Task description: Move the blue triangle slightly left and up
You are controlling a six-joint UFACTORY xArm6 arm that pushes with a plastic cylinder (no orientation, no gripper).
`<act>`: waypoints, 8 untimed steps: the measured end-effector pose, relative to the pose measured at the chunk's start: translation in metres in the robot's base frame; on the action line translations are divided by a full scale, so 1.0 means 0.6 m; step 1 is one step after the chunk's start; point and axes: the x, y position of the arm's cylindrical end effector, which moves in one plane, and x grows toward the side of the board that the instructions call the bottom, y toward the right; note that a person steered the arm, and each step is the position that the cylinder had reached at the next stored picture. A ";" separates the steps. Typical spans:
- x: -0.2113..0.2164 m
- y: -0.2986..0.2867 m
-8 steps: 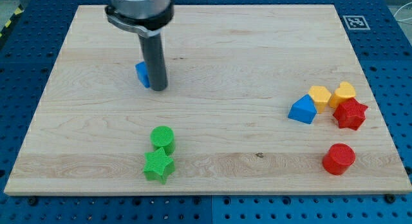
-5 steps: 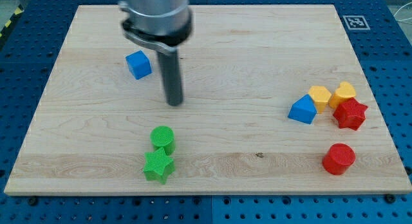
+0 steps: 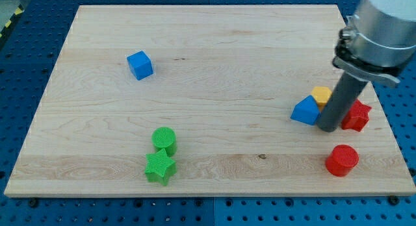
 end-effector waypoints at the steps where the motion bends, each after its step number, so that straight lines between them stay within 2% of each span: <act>1: -0.019 -0.069; 3: -0.049 -0.067; 8: -0.293 -0.115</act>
